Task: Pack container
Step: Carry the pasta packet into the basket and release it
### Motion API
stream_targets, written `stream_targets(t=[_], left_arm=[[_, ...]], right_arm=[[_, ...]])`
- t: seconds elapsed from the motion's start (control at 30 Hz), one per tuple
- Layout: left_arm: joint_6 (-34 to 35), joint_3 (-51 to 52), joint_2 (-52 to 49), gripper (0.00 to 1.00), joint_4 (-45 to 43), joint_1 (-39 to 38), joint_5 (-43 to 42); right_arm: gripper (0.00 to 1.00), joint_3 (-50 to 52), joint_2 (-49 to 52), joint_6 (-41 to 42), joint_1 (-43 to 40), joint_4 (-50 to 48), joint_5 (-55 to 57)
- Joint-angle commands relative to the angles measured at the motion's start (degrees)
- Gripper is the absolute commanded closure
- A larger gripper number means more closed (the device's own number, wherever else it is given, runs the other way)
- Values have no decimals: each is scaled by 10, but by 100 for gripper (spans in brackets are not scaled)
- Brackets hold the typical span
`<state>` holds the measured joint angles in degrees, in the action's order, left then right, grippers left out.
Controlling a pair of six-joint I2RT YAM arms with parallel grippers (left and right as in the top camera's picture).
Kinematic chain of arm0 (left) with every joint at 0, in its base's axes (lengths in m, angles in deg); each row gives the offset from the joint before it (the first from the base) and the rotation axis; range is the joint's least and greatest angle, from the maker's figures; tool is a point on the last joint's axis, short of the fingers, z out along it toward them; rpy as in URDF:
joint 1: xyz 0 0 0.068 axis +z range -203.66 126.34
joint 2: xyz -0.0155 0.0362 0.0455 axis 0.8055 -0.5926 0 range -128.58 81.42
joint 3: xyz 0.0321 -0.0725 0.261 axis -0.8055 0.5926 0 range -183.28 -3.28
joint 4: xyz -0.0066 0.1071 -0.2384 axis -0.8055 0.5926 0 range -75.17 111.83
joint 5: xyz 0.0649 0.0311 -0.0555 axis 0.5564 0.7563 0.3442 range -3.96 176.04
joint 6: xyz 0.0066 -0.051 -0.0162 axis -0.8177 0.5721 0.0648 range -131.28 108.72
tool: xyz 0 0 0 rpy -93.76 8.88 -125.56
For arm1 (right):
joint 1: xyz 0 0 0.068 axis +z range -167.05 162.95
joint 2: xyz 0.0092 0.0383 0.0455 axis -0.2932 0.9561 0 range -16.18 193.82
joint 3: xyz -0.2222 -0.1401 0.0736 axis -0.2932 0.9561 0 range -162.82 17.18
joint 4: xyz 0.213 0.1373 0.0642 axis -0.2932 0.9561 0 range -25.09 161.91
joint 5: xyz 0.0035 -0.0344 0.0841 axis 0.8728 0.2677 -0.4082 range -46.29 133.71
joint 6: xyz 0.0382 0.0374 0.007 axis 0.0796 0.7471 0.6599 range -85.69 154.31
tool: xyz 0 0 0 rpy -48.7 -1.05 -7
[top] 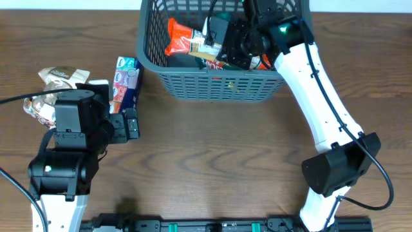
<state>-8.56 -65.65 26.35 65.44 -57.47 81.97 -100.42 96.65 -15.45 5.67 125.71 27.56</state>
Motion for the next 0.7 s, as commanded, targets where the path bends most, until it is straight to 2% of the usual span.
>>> stream_targets(t=[0.0,0.07,0.5,0.53,0.67], left_arm=[[-5,-8,0,1,-1,-1,7],[-6,-8,0,1,-1,-1,7],[-6,-8,0,1,-1,-1,6],[-5,-8,0,1,-1,-1,6],[-5,-8,0,1,-1,-1,7]], right_arm=[[96,-5,30,-11,14,15,-13],[79,-5,37,-6,14,23,-13],[79,-5,42,2,11,23,-12],[73,-5,42,2,10,20,-12],[62,-12,22,8,8,2,-4]])
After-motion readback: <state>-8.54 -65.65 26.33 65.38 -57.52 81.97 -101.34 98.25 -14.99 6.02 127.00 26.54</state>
